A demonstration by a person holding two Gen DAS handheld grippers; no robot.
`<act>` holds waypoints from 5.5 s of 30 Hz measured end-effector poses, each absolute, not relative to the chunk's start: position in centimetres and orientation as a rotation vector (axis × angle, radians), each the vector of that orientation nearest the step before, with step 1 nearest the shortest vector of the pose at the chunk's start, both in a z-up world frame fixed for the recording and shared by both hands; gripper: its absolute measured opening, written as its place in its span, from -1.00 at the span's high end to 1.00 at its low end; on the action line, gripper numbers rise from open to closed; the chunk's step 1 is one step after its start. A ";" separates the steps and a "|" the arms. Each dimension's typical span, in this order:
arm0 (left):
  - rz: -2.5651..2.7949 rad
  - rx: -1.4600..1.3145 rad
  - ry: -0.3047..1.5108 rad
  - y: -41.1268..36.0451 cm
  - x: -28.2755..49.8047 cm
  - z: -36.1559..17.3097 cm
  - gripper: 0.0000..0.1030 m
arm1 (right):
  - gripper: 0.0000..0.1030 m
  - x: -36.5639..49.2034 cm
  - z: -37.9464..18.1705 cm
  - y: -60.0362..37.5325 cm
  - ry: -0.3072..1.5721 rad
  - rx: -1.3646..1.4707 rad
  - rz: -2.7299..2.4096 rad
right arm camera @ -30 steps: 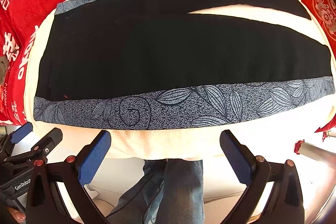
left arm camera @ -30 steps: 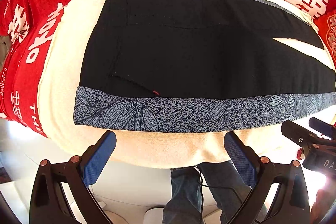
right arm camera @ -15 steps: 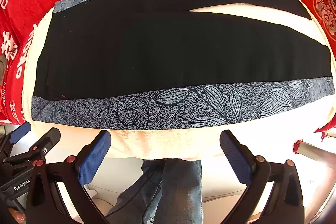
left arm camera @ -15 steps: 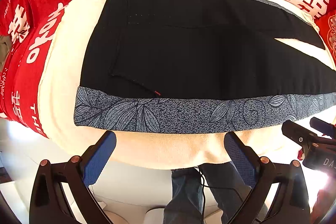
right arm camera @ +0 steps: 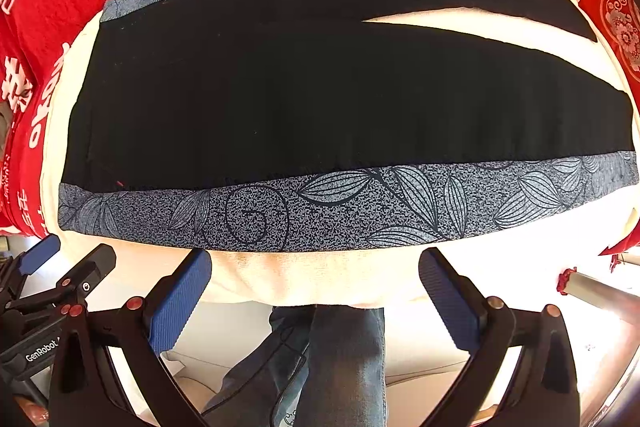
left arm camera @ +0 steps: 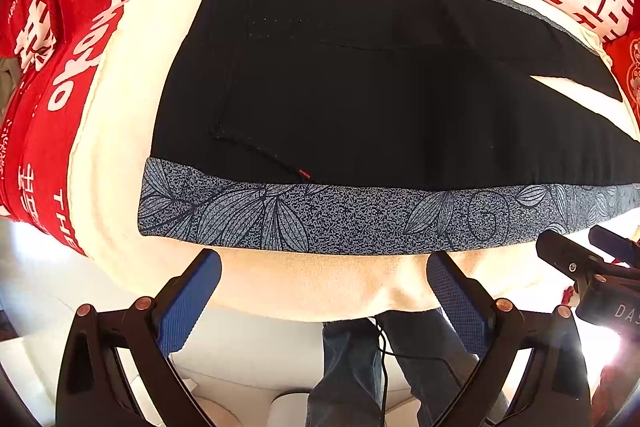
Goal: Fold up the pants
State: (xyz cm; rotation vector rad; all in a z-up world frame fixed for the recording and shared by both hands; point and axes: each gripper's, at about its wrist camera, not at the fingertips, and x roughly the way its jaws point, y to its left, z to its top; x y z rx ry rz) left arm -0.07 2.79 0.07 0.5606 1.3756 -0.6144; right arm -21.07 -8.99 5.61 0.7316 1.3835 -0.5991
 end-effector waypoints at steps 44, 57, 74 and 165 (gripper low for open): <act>-0.670 0.102 1.607 9.2 4.0 -5.4 -0.86 | -0.32 -24.0 -6.7 -7.8 0.916 1.692 -0.113; -0.616 -0.242 1.582 10.4 8.3 -7.3 -0.72 | -0.32 -22.5 -2.7 -9.8 0.802 1.660 0.012; -0.651 -0.088 1.562 10.4 8.9 -7.2 0.44 | 0.84 -31.4 -7.1 -13.5 0.735 1.733 -0.181; -1.017 0.337 1.529 -21.8 -2.6 -2.3 -0.38 | -0.04 -27.6 4.5 -28.6 1.065 1.090 -0.417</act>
